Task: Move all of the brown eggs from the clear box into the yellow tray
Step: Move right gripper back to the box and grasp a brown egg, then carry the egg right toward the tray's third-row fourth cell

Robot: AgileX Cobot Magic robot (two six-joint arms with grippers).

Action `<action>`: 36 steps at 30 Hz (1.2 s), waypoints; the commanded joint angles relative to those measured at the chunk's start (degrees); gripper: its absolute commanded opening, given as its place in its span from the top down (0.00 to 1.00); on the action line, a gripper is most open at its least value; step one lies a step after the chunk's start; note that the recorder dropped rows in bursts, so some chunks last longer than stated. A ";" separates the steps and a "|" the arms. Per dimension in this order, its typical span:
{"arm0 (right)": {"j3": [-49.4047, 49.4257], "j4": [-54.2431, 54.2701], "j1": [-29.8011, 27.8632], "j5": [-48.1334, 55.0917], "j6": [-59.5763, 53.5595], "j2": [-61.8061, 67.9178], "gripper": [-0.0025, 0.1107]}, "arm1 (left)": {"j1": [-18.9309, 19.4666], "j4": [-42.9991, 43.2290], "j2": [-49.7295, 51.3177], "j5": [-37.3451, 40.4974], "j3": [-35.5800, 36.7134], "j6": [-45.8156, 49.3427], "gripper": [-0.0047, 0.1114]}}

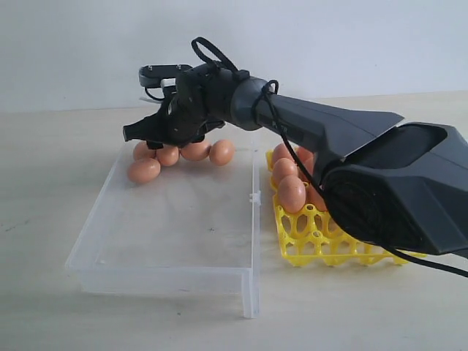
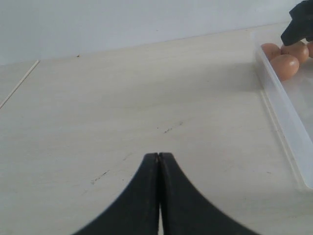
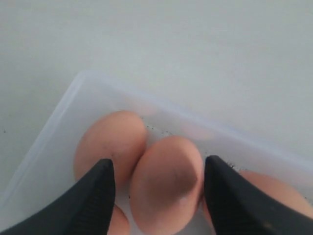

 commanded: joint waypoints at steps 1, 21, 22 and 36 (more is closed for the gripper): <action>-0.54 -0.37 -0.88 -1.43 2.13 1.06 0.51 | -0.34 -0.14 0.04 -0.52 -0.23 -0.27 0.96; -0.54 1.23 -0.88 -5.08 2.03 4.06 0.67 | -0.34 -0.14 0.04 -0.52 -0.23 -0.27 0.96; -0.54 1.13 -0.88 -4.93 1.23 4.06 0.76 | -0.34 -0.14 0.04 -0.52 -0.23 -0.27 0.96; 30.52 0.37 0.44 -16.37 -6.21 -20.06 0.98 | -0.34 -0.14 0.04 -0.52 -0.23 -0.27 0.96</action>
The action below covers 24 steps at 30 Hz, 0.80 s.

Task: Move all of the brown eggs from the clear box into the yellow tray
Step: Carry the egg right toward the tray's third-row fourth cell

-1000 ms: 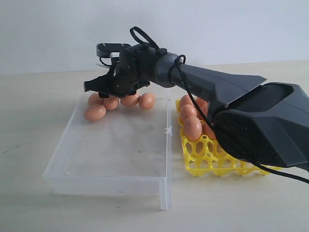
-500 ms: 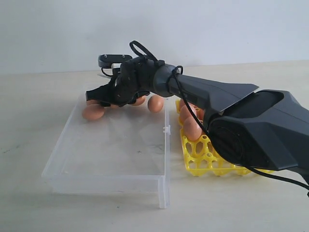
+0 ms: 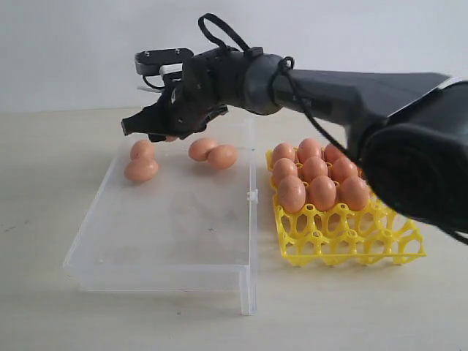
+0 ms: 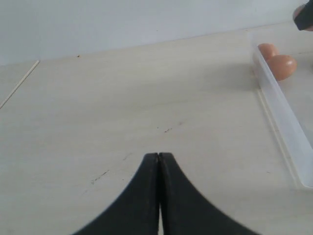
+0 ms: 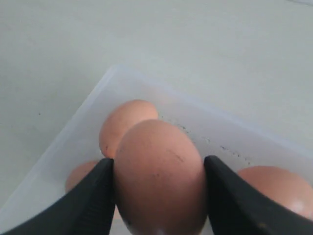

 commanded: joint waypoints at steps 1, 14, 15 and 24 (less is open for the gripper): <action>21.25 -0.64 0.05 -13.85 -0.86 -13.34 0.98 | -0.34 -0.14 0.04 -0.52 -0.23 -0.27 0.96; 76.74 12.40 -14.43 -41.98 -13.93 -50.36 0.98 | -0.34 -0.14 0.04 -0.52 -0.23 -0.27 0.96; 77.09 12.40 -16.20 -41.14 -14.02 -50.47 0.98 | -0.34 -0.14 0.04 -0.52 -0.23 -0.27 0.96; 73.98 9.00 -27.96 -26.84 -13.12 -46.70 0.98 | -0.34 -0.14 0.04 -0.52 -0.23 -0.27 0.96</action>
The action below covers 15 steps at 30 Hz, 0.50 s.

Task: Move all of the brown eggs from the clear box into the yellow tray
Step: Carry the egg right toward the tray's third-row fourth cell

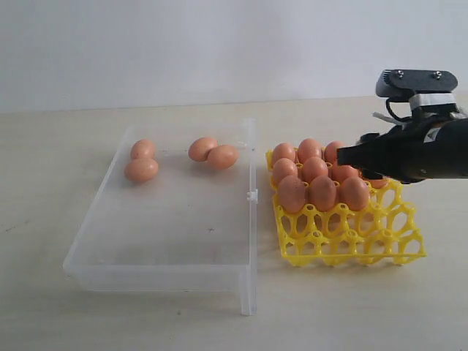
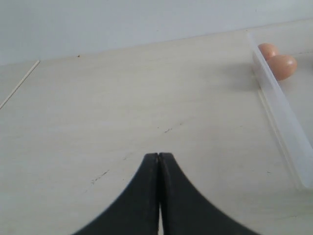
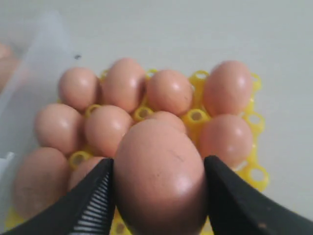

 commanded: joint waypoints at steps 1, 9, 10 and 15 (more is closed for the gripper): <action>-3.32 -1.63 -3.88 4.73 0.38 2.12 0.98 | -0.34 -0.14 0.04 -0.52 -0.23 -0.27 0.96; -5.32 -2.90 -4.26 6.30 0.68 5.97 0.98 | -0.34 -0.14 0.04 -0.52 -0.23 -0.27 0.96; -5.32 -3.03 -4.26 6.30 0.68 6.59 0.98 | -0.34 -0.14 0.04 -0.52 -0.23 -0.27 0.96; -5.32 -3.15 -4.26 4.57 0.68 9.21 0.98 | -0.34 -0.14 0.04 -0.52 -0.23 -0.27 0.96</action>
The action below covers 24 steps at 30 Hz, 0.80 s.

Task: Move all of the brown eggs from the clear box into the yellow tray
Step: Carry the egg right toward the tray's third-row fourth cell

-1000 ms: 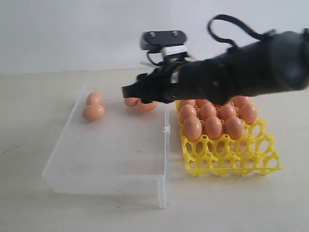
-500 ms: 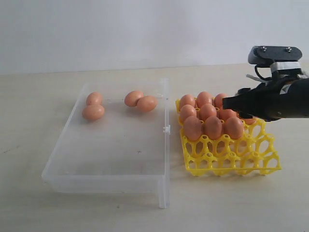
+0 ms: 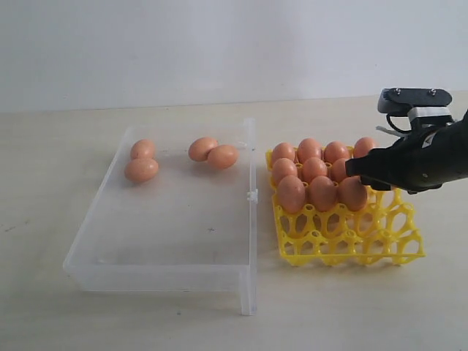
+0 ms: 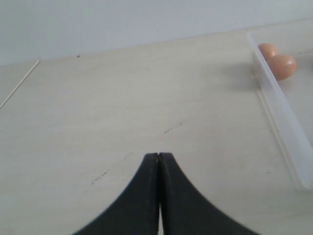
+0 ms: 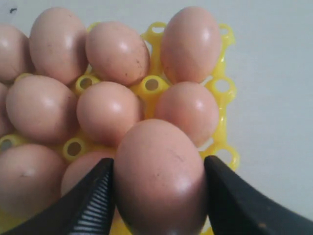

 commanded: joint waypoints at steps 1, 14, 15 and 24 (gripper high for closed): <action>-0.34 -0.61 -0.32 -2.22 0.00 2.11 0.98 | -0.34 -0.14 0.04 -0.52 -0.23 -0.27 0.96; -0.34 -1.13 -0.32 -2.47 0.00 2.50 0.98 | -0.34 -0.14 0.04 -0.52 -0.23 -0.27 0.96; -0.34 -1.13 -0.32 -2.46 0.00 2.50 0.97 | -0.34 -0.14 0.04 -0.52 -0.23 -0.27 0.96; -0.34 -1.13 -0.32 -1.69 2.94 1.30 0.48 | -0.34 -0.14 0.04 -0.52 -0.23 -0.27 0.96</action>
